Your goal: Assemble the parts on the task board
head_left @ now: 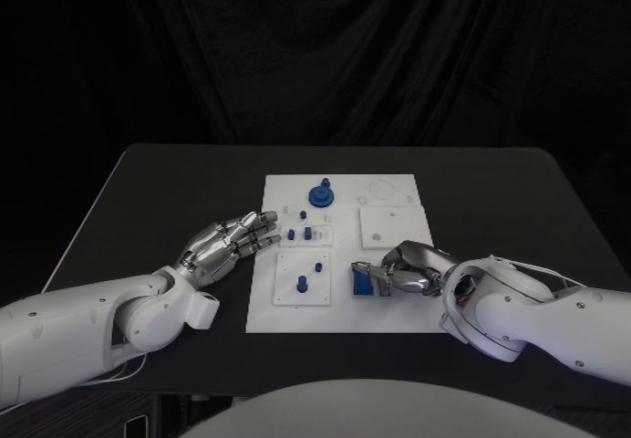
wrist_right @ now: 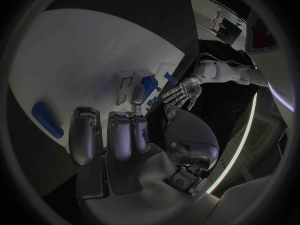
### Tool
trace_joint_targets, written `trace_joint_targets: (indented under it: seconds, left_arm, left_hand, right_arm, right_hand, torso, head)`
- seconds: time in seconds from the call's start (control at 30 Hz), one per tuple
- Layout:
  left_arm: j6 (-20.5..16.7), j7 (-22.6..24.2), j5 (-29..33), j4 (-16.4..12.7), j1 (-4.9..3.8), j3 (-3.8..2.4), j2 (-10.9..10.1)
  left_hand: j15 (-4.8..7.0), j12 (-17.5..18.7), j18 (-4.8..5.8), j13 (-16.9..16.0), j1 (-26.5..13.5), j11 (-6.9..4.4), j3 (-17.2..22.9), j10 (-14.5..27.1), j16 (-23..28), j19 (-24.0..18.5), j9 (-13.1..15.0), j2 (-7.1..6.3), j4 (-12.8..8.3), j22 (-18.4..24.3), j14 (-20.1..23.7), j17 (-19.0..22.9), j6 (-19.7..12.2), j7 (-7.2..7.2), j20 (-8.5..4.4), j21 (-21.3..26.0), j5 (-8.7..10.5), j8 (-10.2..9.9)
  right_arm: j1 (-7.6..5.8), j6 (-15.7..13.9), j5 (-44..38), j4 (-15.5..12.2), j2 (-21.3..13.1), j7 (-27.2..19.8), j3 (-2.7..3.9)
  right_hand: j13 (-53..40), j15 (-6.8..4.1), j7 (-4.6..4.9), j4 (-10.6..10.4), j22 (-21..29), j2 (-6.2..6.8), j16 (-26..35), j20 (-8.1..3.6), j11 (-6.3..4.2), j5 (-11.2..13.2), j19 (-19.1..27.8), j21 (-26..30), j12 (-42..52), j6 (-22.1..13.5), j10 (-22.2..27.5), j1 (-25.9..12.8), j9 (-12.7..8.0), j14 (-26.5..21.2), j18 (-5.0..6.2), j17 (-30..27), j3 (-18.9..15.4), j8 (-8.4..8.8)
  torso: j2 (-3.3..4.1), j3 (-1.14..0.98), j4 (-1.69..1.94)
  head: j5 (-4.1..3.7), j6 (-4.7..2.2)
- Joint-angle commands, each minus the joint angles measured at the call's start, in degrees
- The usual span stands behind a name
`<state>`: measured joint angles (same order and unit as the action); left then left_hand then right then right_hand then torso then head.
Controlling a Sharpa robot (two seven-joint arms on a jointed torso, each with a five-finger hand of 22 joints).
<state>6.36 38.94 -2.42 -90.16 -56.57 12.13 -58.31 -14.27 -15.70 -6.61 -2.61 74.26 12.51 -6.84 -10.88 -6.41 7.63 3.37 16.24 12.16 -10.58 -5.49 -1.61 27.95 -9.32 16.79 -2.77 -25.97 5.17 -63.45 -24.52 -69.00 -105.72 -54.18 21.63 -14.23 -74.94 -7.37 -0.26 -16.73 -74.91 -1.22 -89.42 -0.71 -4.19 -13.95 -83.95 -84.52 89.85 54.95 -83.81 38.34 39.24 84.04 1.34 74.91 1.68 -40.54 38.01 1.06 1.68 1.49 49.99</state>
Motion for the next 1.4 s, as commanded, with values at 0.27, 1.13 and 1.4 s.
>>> trace_joint_targets:
  seconds: [0.27, 1.13, 1.4]
  left_arm:
    - [0.68, 1.73, 0.28, -0.24, 0.16, -0.04, -0.19]
    - [1.03, 1.44, 0.28, -0.07, 0.35, -0.04, 0.0]
    - [1.14, 1.39, 0.28, -0.03, 0.41, -0.04, 0.02]
  left_hand:
    - [-0.08, -0.39, 0.32, -0.1, 0.67, 0.27, 0.38, -0.3, -0.34, 0.41, -0.01, 0.11, -0.02, -0.07, -0.3, -0.09, 0.02, -1.57, 0.07, -0.26, -0.4, 0.25]
    - [-0.13, -0.43, 0.35, -0.1, 0.72, 0.26, 0.45, -0.34, -0.43, 0.47, 0.0, 0.11, -0.08, -0.09, -0.38, -0.1, 0.1, -1.66, 0.07, -0.28, -0.45, 0.29]
    - [-0.15, -0.44, 0.36, -0.1, 0.73, 0.27, 0.48, -0.35, -0.45, 0.52, 0.01, 0.12, -0.09, -0.12, -0.4, -0.11, 0.13, -1.68, 0.08, -0.3, -0.46, 0.31]
  right_arm:
    - [0.24, -1.3, 0.0, -1.14, -1.33, -3.97, 0.01]
    - [0.75, 2.85, -1.18, -0.09, -0.77, -0.95, 0.01]
    - [0.86, 1.69, -1.27, 0.0, -0.63, -1.01, 0.01]
  right_hand:
    - [-15.06, 0.23, -0.24, 1.17, -13.11, 0.21, 0.27, 0.06, 0.09, -9.74, -3.55, -0.03, 0.15, 0.69, -6.19, 9.79, 0.88, 5.6, 0.17, 13.34, -0.85, 0.3]
    - [-15.06, -1.27, -2.25, 5.6, -13.16, 1.92, 0.33, -1.31, -1.72, -7.17, -3.63, -0.22, 0.15, -0.46, -6.19, 30.91, 10.12, 5.57, 0.12, 13.16, 0.95, -8.04]
    - [-15.06, -1.31, -2.3, 5.66, -13.14, 1.28, 0.38, -1.36, -1.77, -5.56, -3.6, -0.15, 0.15, -0.64, -6.19, 32.15, 10.57, 5.55, 0.14, 13.06, 1.41, -8.15]
  torso:
    - [-0.02, 0.02, -0.06]
    - [-0.08, 0.01, 0.08]
    - [0.02, 0.02, 0.02]
  head:
    - [0.14, 0.01]
    - [0.12, 0.01]
    - [0.21, 0.01]
